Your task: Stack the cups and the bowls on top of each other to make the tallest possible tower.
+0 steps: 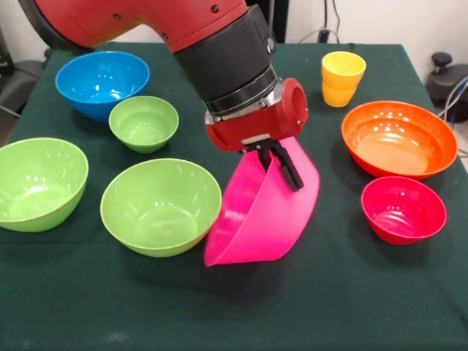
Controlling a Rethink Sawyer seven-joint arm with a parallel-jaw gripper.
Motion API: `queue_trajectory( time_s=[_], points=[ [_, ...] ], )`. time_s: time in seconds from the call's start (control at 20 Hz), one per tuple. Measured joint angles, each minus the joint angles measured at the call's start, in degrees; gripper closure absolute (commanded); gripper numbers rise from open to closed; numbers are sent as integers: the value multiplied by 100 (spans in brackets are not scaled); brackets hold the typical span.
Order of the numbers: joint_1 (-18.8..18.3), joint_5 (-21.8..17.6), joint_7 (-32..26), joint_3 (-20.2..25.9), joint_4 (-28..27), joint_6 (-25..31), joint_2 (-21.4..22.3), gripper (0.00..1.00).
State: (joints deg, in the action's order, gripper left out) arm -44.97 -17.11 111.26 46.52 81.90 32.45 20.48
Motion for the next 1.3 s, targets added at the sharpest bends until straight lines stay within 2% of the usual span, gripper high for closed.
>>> queue_trajectory(
  time_s=[0.45,1.0,1.3],
  points=[
    [-59,-11,0,-75,6,425,6,100],
    [-109,17,0,50,-524,1209,-257,100],
    [-108,15,0,80,-640,1258,-312,100]
  ],
)
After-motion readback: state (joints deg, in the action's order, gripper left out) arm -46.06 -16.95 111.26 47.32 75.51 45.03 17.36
